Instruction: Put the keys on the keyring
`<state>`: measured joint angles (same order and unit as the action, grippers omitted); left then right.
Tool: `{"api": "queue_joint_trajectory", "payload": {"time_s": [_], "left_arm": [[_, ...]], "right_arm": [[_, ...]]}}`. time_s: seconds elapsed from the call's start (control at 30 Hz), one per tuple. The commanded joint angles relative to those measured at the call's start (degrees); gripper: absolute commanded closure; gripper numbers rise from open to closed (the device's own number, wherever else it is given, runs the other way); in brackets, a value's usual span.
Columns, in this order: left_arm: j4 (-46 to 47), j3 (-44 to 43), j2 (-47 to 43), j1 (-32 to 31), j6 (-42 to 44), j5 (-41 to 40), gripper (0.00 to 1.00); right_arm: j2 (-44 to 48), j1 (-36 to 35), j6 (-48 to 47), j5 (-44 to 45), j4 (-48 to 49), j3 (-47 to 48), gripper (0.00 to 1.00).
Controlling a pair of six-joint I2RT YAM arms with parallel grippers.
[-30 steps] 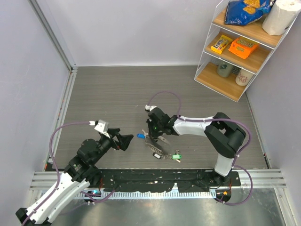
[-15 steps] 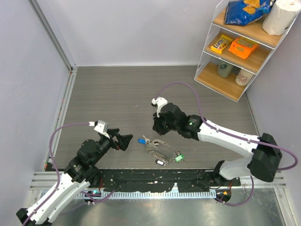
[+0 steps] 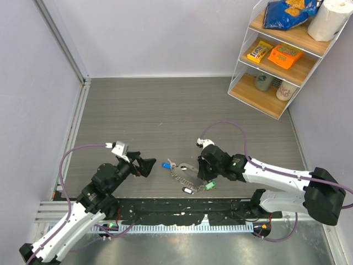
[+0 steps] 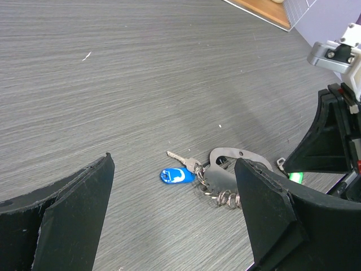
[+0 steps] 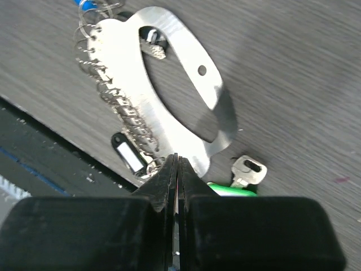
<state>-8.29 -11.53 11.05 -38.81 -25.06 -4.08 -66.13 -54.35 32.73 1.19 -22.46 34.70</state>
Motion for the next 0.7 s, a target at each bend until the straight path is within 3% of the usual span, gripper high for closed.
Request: {"api": "queue_joint_trajectory", "payload": {"time_s": [0.0,0.1,0.23,0.47,0.67], "left_arm": [[3.7,1.0,0.0,0.3,0.0,-1.3,0.05],[4.3,1.3,0.3,0.2,-0.1,-1.4,0.05],[4.9,1.5,0.8,0.2,-0.4,-1.2,0.05],[5.3,2.5,-0.8,0.2,-1.3,-1.5,0.05],[7.1,3.8,-1.6,0.3,-2.8,-1.2,0.05]], "right_arm": [[2.8,-1.5,2.4,-5.1,5.9,-0.8,0.95],[2.7,-2.9,1.5,-8.8,6.0,-0.5,0.95],[0.3,-5.3,2.2,-7.3,5.7,1.4,0.92],[-5.1,-8.1,6.3,-2.8,8.0,3.8,0.66],[-9.2,-9.7,13.0,1.5,11.4,4.9,0.58]]}}
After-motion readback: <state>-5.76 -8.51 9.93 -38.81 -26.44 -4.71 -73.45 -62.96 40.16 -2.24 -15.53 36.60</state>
